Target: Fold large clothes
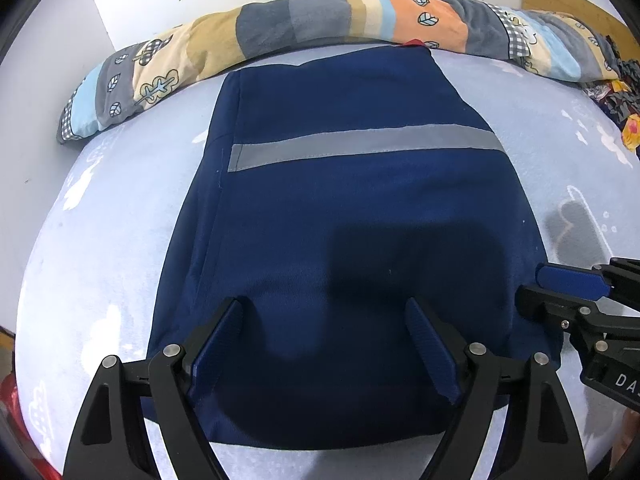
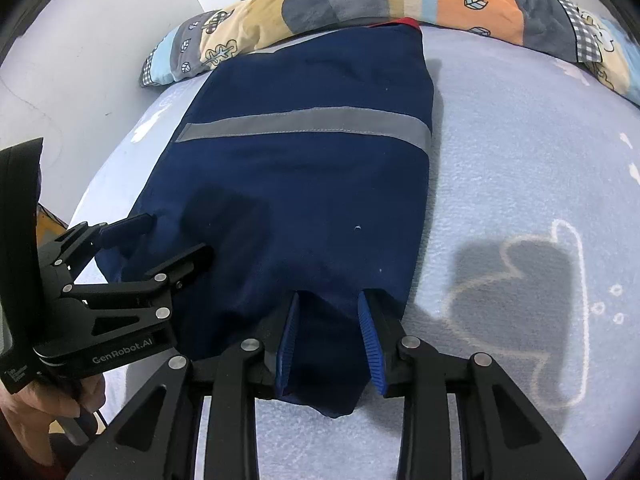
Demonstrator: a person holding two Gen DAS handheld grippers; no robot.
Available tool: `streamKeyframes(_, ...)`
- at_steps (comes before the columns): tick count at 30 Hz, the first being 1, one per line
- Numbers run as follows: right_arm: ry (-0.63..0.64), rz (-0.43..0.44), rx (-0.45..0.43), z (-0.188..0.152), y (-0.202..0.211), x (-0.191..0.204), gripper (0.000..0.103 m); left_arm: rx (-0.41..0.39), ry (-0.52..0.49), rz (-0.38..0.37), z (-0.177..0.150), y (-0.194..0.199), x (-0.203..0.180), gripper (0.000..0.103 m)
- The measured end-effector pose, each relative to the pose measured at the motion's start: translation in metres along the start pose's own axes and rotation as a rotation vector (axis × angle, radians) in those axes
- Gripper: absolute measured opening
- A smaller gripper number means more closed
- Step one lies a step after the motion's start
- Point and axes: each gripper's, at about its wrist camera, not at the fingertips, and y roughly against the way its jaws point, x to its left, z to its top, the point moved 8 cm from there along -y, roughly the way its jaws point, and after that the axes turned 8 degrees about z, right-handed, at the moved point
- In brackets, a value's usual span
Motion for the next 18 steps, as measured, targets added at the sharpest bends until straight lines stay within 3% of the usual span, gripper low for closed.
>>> streamKeyframes(7, -0.017, 0.006, -0.002, 0.002, 0.011, 0.002, 0.035, -0.027, -0.014, -0.012, 0.001, 0.015, -0.006, 0.084)
streamKeyframes(10, 0.009, -0.03, -0.032, 0.007, 0.026, 0.003, 0.043, -0.092, -0.014, -0.007, 0.007, 0.031, -0.012, 0.084)
streamKeyframes(15, 0.044, -0.095, -0.127, 0.012, 0.07, 0.002, 0.045, -0.234, 0.06, -0.005, 0.005, 0.082, -0.012, 0.085)
streamKeyframes(18, 0.07, -0.122, -0.189, 0.005, 0.099, 0.002, 0.057, -0.294, 0.116, -0.001, -0.009, 0.111, -0.004, 0.087)
